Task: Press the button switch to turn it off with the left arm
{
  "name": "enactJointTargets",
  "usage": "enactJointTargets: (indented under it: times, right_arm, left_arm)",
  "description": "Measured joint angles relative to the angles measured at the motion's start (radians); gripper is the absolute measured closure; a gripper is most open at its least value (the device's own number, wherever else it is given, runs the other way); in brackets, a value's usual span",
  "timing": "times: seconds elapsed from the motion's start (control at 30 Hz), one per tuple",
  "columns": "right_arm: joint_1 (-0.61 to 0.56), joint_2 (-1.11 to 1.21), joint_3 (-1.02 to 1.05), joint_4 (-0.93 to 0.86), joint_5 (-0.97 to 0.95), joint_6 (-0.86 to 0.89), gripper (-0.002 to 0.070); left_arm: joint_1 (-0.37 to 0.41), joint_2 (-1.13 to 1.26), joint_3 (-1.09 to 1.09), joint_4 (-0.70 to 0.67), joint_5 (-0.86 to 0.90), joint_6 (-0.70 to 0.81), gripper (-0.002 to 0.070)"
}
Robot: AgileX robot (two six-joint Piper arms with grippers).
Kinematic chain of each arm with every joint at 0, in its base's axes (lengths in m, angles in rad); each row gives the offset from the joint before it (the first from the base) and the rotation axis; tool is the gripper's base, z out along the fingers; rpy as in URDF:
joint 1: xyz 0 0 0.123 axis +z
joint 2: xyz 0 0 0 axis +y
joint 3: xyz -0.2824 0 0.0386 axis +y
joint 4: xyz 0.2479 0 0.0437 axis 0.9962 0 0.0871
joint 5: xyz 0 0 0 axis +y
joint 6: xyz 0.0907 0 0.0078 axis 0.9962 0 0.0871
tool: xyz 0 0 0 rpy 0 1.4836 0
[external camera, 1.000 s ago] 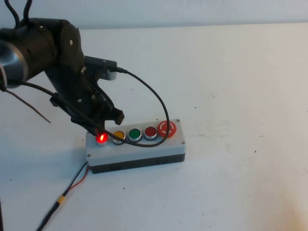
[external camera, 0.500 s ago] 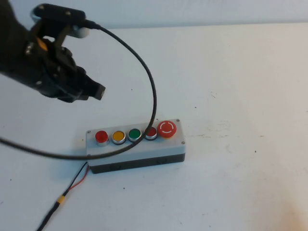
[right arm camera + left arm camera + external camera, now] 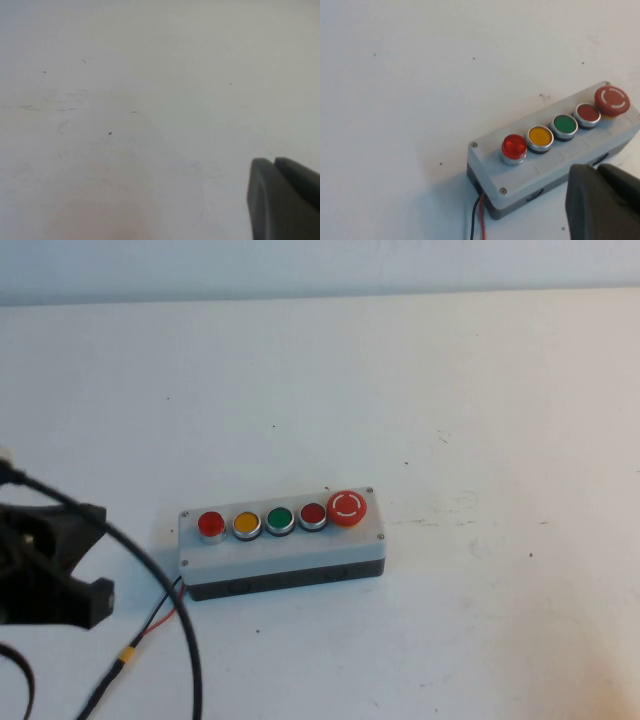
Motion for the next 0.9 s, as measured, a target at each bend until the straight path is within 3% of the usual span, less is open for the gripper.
enactJointTargets:
  times: [0.33,0.67,0.9]
  right_arm:
    - [0.0,0.0,0.0,0.0,0.0,0.0,0.0692]
    - [0.0,0.0,0.0,0.0,0.0,0.0,0.0692]
    - [0.0,0.0,0.0,0.0,0.0,0.0,0.0692]
  left_arm:
    - [0.0,-0.324,0.279,-0.037,-0.253,-0.048,0.0677]
    - [0.0,-0.344,0.35,0.034,-0.214,-0.048,0.0677]
    - [0.0,-0.37,0.422,0.084,-0.411,-0.043,0.0677]
